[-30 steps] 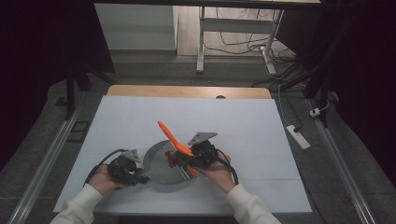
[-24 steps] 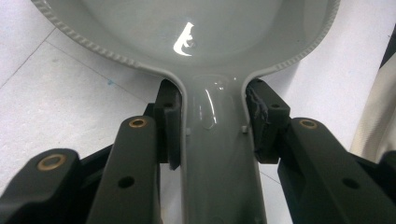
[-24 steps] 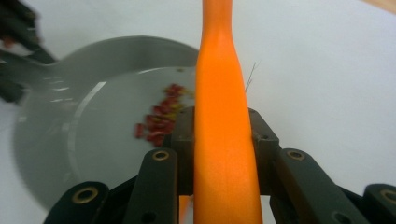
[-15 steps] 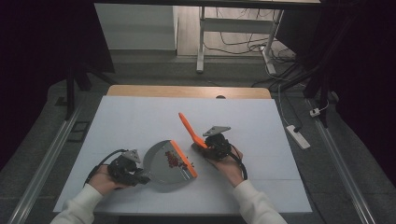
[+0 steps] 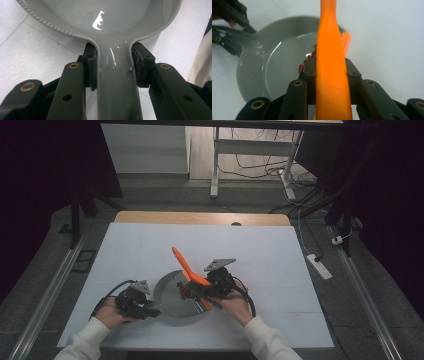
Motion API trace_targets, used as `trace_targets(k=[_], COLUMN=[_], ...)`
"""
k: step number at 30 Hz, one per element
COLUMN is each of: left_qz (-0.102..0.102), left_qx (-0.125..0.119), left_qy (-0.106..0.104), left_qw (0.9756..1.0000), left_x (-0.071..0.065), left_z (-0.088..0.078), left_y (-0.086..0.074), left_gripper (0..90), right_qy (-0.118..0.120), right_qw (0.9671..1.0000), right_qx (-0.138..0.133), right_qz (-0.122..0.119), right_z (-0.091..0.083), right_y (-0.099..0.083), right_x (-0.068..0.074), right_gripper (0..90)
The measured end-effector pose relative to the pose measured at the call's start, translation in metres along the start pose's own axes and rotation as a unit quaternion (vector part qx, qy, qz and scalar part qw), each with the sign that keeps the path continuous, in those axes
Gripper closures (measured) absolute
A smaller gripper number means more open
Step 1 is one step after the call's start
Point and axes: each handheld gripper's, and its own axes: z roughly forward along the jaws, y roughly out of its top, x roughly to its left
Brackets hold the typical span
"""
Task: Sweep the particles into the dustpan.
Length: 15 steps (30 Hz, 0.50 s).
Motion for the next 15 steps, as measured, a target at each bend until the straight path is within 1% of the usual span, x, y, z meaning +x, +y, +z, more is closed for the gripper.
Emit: trace_targets(k=[2, 5, 6, 8, 11, 13, 15], left_qz=[0.000, 0.000, -0.002, -0.002, -0.002, -0.002, -0.001], left_qx=[0.000, 0.000, -0.002, -0.002, -0.003, -0.003, -0.002], left_qy=[0.001, 0.001, -0.001, 0.001, 0.000, 0.000, -0.001], left_qw=[1.0000, 1.0000, 1.0000, 1.0000, 1.0000, 1.0000, 1.0000], left_x=[0.000, 0.000, -0.001, -0.001, -0.001, -0.001, -0.001], left_z=[0.000, 0.000, 0.001, 0.001, 0.001, 0.001, 0.001], left_y=[0.000, 0.000, 0.000, 0.000, 0.000, 0.000, 0.000], left_gripper=[61.3, 61.2, 61.2, 61.2, 61.2, 61.2, 61.2], right_qy=[-0.014, -0.033, -0.043, -0.061, -0.077, -0.090, -0.093], right_qw=[0.9998, 0.9991, 0.9986, 0.9977, 0.9967, 0.9955, 0.9951], right_qx=[-0.010, -0.018, -0.016, -0.009, 0.001, 0.013, 0.021], right_qz=[0.000, 0.020, 0.025, 0.027, 0.029, 0.023, 0.026], right_z=[-0.007, -0.014, -0.016, -0.019, -0.019, -0.018, -0.017], right_y=[0.002, 0.000, -0.001, -0.004, -0.011, -0.016, -0.020], right_x=[-0.003, -0.014, -0.018, -0.023, -0.028, -0.030, -0.033], right_gripper=[70.4, 70.4, 70.4, 70.4, 70.4, 70.4, 70.4])
